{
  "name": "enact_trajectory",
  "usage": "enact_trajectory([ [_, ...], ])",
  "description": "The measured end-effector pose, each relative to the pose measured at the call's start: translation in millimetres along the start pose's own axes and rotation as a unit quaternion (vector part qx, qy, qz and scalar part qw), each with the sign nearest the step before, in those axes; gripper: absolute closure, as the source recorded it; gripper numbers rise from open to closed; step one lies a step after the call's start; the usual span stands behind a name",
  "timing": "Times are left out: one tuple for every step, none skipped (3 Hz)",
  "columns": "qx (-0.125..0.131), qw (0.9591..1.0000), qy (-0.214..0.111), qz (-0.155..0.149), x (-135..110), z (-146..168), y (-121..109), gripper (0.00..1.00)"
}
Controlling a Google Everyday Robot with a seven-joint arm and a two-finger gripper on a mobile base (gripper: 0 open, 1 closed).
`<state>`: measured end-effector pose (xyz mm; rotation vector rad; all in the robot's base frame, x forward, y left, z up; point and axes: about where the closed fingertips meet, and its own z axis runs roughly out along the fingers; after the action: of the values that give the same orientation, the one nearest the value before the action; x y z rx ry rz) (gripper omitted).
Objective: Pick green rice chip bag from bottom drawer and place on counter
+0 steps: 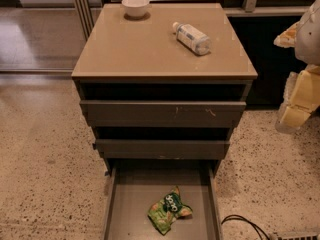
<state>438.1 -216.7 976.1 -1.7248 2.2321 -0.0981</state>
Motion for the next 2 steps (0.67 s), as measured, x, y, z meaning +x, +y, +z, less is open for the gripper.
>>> enact_trajectory([
  [0.001,1.0,-0.001,0.0,0,0,0,0.0],
  [-0.023,0.9996,-0.018,0.0,3,31,18,0.0],
])
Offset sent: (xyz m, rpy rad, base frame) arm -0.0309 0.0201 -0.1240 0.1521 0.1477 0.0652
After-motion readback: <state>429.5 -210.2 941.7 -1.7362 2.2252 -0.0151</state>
